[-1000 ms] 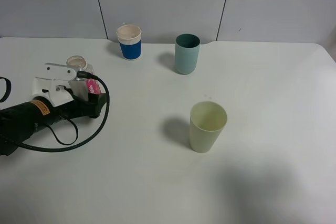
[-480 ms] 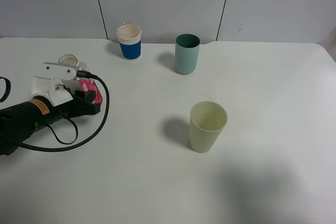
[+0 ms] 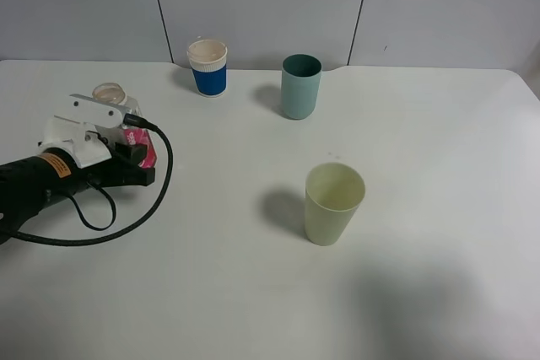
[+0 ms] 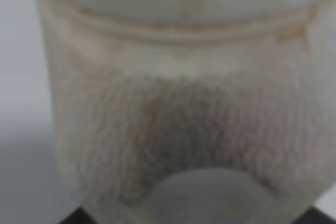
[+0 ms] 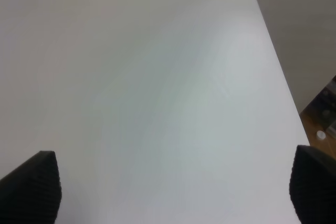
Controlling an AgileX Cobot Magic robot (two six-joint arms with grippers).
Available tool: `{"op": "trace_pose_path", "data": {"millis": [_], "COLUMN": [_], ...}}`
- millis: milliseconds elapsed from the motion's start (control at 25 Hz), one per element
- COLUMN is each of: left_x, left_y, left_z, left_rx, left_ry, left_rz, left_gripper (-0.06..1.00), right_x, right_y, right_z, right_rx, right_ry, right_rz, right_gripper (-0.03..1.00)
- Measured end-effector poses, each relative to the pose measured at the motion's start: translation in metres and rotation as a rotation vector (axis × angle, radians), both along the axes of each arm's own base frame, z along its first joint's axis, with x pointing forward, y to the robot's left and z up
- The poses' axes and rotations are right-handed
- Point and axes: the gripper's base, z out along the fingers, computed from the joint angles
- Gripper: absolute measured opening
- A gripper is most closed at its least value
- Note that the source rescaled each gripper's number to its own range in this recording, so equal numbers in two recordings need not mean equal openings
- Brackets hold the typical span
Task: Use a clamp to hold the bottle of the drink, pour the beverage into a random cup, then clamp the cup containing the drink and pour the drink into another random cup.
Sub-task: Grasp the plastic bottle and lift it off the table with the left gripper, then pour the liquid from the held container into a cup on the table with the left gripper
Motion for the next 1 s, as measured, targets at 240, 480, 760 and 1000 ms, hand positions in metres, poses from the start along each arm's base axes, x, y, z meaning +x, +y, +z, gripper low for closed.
{"op": "trace_pose_path", "data": {"millis": [240, 480, 760, 1000], "left_x": [-0.008, -0.023, -0.029, -0.035], "left_y": [-0.002, -0.015, -0.045, -0.079], "left_z": [0.027, 0.039, 0.054, 0.070], "left_rx": [0.109, 0.305, 0.511, 0.628], "left_ry": [-0.061, -0.081, -0.062, -0.054], "left_rz": [0.071, 0.092, 0.055, -0.023], "left_gripper": [0.00, 0.00, 0.00, 0.00], "right_x": [0.000, 0.000, 0.000, 0.000], "right_y": [0.000, 0.000, 0.000, 0.000], "right_z": [0.000, 0.000, 0.000, 0.000], "right_rx": [0.000, 0.000, 0.000, 0.000], "right_ry": [0.000, 0.000, 0.000, 0.000], "right_rz": [0.000, 0.000, 0.000, 0.000], "right_gripper": [0.59, 0.59, 0.59, 0.59]}}
